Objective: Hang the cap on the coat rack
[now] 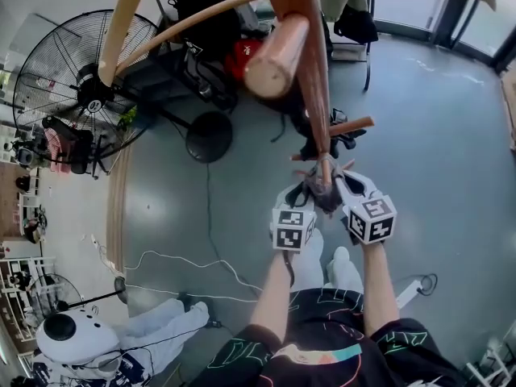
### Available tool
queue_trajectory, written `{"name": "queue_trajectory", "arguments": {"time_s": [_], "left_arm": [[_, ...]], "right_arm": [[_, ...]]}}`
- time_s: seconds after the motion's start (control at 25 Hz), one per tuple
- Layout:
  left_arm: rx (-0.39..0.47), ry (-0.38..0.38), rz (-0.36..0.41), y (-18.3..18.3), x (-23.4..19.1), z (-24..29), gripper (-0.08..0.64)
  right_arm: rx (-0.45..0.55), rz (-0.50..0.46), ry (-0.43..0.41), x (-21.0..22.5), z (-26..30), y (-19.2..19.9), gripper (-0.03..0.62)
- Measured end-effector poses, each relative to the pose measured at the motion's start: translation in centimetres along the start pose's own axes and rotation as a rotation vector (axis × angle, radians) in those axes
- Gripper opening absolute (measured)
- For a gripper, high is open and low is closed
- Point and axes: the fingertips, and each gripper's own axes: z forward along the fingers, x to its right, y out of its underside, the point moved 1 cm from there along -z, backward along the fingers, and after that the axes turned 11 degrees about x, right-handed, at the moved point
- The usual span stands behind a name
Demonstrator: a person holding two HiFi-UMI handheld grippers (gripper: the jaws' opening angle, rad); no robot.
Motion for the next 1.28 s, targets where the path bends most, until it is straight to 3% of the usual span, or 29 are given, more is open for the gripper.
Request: {"name": "queue_trajectory", "arguments": {"time_s": [0.16, 0.28, 0.44, 0.6, 0.72, 0.84, 1.04, 1.28], "left_arm": [[0.013, -0.007, -0.027, 0.4, 0.0, -0.2, 0.117], [0.007, -0.034, -0.048, 0.8, -0.4, -0.7, 0.147], [0.036, -0.071, -0.074, 0.8, -0.7, -1.9, 0.15], [0.128, -0.093, -0.074, -1.2, 0.1, -3.2, 0.14], [0.205, -0.094, -0.074, -2.9, 1.1, -4.7, 0.084], [0.273, -0.112, -0.068, -4.6, 1.6, -5.5, 0.044], [0.423, -0.113, -0.034, -9.0, 3.3, -7.7, 0.011], [0.525, -0.127, 0.003, -13.3, 4.4, -10.3, 0.009]], "right_arm": [[0.014, -0.015, 0.023, 0.1, -0.3, 0.3, 0.038], [0.006, -0.026, 0.028, 0.3, -0.8, 0.1, 0.107], [0.009, -0.037, 0.001, -0.1, -1.7, 0.0, 0.114], [0.032, -0.061, -0.039, -0.8, -2.8, -0.8, 0.114], [0.049, -0.08, -0.065, -1.8, -4.0, -1.4, 0.113], [0.084, -0.098, -0.09, -2.5, -5.0, -2.3, 0.067], [0.209, -0.142, -0.092, -2.2, -7.2, -6.8, 0.005], [0.353, -0.18, -0.129, -3.2, -10.1, -12.4, 0.003]]}}
